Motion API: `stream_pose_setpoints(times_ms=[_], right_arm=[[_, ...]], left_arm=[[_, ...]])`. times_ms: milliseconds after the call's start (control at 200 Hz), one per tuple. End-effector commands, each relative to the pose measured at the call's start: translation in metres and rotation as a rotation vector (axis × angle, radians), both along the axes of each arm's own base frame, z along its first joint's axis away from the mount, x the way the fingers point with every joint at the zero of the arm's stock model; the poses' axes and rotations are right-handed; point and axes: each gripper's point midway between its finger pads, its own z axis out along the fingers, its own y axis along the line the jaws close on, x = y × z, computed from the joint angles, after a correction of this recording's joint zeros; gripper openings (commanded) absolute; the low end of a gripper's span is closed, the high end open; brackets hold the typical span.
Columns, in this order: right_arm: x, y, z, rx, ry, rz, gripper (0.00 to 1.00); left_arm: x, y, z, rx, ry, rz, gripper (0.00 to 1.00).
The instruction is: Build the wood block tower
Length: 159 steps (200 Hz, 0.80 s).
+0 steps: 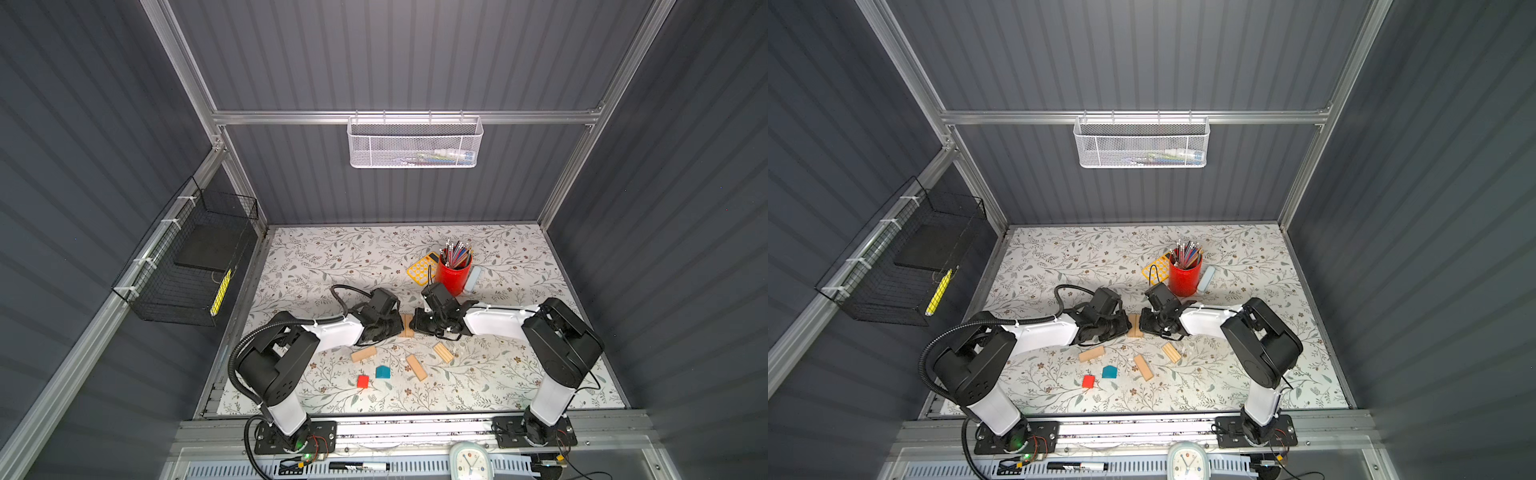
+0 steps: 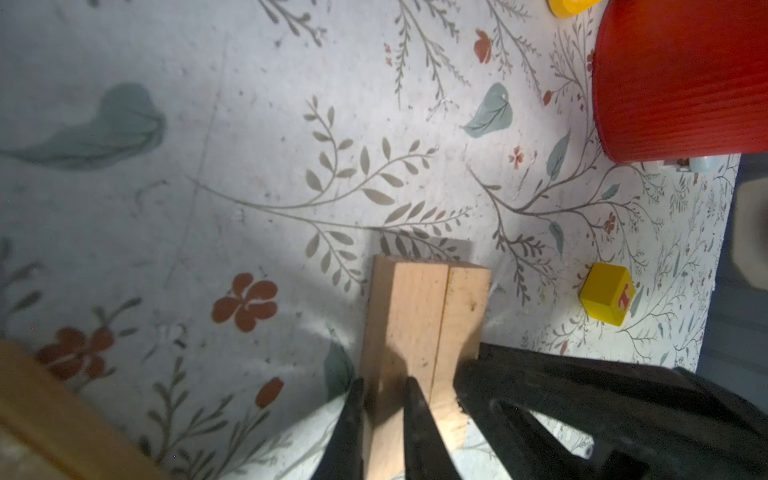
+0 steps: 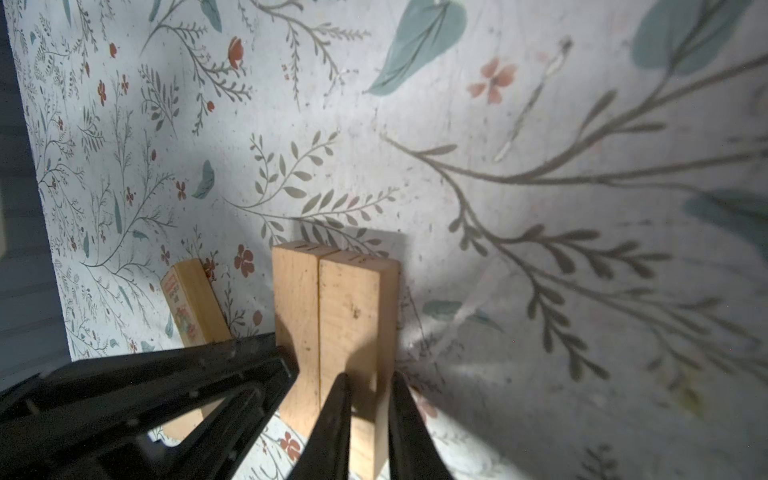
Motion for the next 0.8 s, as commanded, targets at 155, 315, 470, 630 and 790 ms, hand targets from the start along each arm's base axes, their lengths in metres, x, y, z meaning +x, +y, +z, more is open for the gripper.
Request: stream_pose_setpoints(times_ms=[155, 315, 470, 630, 790], right_arm=[[0.004, -0.002, -0.001, -0.037, -0.023, 0.022, 0.2], [0.005, -0.006, 0.006, -0.054, -0.042, 0.013, 0.23], [0.005, -0.009, 0.016, -0.056, -0.066, 0.02, 0.25], [0.004, -0.009, 0.031, -0.049, -0.09, 0.04, 0.3], [-0.002, -0.013, 0.043, -0.066, -0.111, 0.074, 0.35]], left_arm=[[-0.006, 0.004, -0.008, 0.054, 0.013, -0.025, 0.18], [-0.006, 0.005, -0.007, 0.056, 0.01, -0.02, 0.18], [-0.004, 0.007, 0.001, 0.05, -0.014, -0.003, 0.18], [-0.001, 0.012, 0.015, 0.053, -0.051, 0.013, 0.19], [-0.001, 0.019, 0.033, 0.05, -0.083, 0.031, 0.21]])
